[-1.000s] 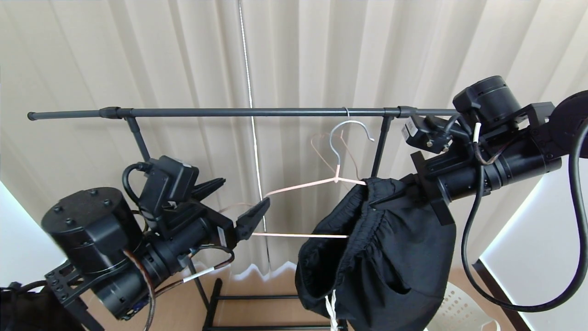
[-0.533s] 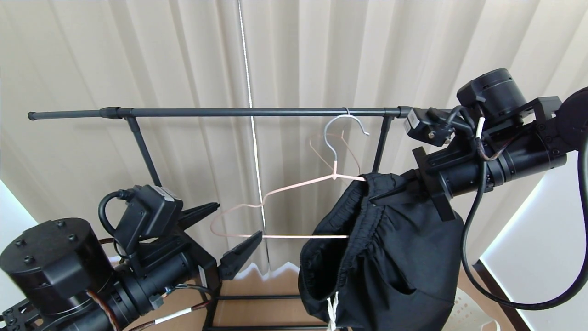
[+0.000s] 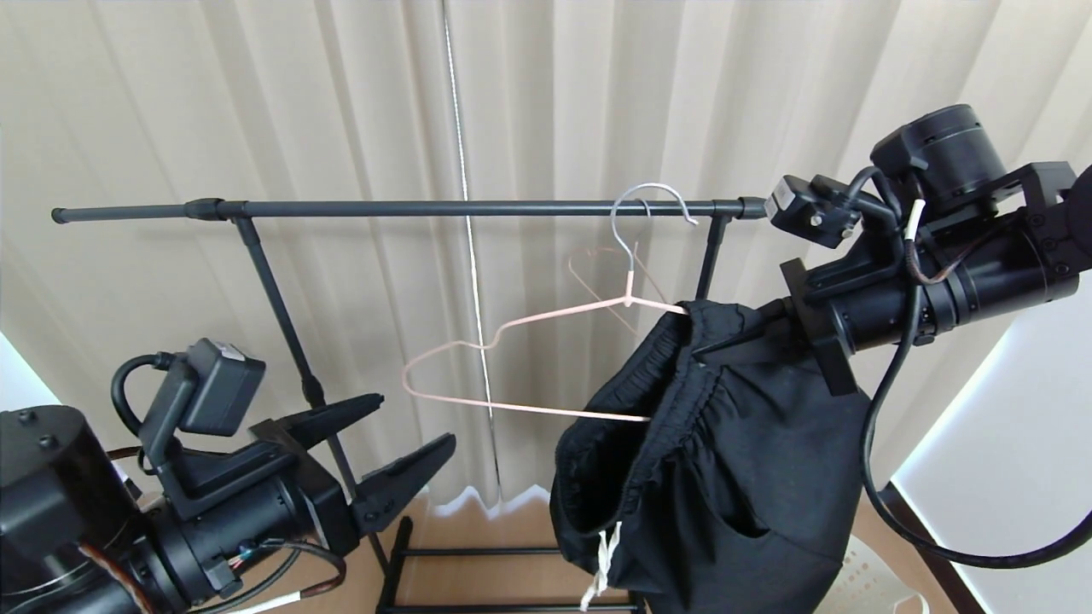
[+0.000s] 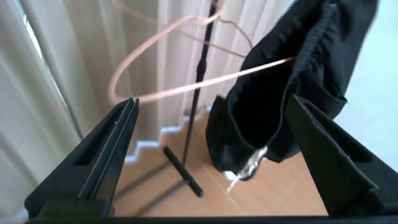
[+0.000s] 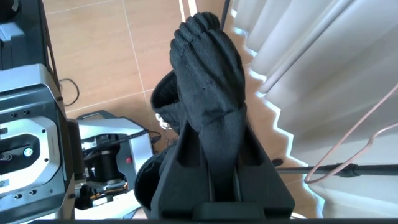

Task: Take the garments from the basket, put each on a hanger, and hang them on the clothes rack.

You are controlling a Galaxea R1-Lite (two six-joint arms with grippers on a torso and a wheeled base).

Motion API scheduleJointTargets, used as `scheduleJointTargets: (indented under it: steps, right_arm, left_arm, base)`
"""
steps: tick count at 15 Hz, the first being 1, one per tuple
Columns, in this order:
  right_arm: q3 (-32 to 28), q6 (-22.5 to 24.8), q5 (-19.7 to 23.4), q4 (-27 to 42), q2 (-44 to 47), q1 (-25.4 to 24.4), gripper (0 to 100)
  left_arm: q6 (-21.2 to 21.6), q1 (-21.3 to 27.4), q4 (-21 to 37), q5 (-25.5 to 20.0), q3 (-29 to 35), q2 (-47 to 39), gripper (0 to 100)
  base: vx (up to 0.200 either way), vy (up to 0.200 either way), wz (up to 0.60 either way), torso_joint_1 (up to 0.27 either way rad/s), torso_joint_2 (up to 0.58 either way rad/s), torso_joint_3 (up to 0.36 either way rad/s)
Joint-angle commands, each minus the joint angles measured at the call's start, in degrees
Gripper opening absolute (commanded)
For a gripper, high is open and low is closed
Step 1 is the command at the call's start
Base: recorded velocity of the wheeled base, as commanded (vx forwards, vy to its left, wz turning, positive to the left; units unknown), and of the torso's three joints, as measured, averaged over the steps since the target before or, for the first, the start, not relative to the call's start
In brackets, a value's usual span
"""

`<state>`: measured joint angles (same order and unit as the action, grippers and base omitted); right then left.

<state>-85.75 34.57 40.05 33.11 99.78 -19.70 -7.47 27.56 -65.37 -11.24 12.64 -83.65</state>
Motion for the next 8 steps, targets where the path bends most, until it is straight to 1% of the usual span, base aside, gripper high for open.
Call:
scheduleJointTargets:
  steps: [1,2,3,4,5,6,8]
  right_arm:
    - [0.06,-0.03,0.03,0.03,-1.52,0.54,0]
    - [-0.03,-0.12,-0.06,0.03,-1.96,0.89,0]
    - [-0.12,-0.30,-0.06,-0.06,-1.96,1.07,0]
    - [-0.03,-1.70,-0.06,-0.94,-1.96,1.07,0]
    - [0.41,-4.16,-0.06,-2.44,-2.13,1.07,0]
    - [1.20,-7.85,-1.73,-4.55,-2.92,0.72,0]
    - [2.16,-9.79,-3.84,-6.92,-3.54,-0.16,0]
  left_arm:
    - [-5.62,-5.41,10.17,-0.98,3.79,5.69,100]
    - [-8.08,-5.68,16.76,-1.59,5.64,6.22,100]
    - [-9.67,-5.41,19.84,-1.86,6.69,6.31,100]
    - [-12.92,-3.22,25.38,-2.03,8.19,5.87,100]
    - [-14.85,0.74,28.19,-1.86,9.51,3.85,100]
    - [-15.47,5.48,28.80,-0.80,10.83,-1.16,100]
    - [-15.55,9.53,28.89,2.10,13.64,-6.52,100]
  base:
    - [0.000,0.000,0.00,0.000,0.00,0.000]
    - [0.000,0.000,0.00,0.000,0.00,0.000]
    - [0.000,0.000,0.00,0.000,0.00,0.000]
    - [0.000,0.000,0.00,0.000,0.00,0.000]
    - [0.000,0.000,0.00,0.000,0.00,0.000]
    - [0.000,0.000,0.00,0.000,0.00,0.000]
    - [0.000,0.000,0.00,0.000,0.00,0.000]
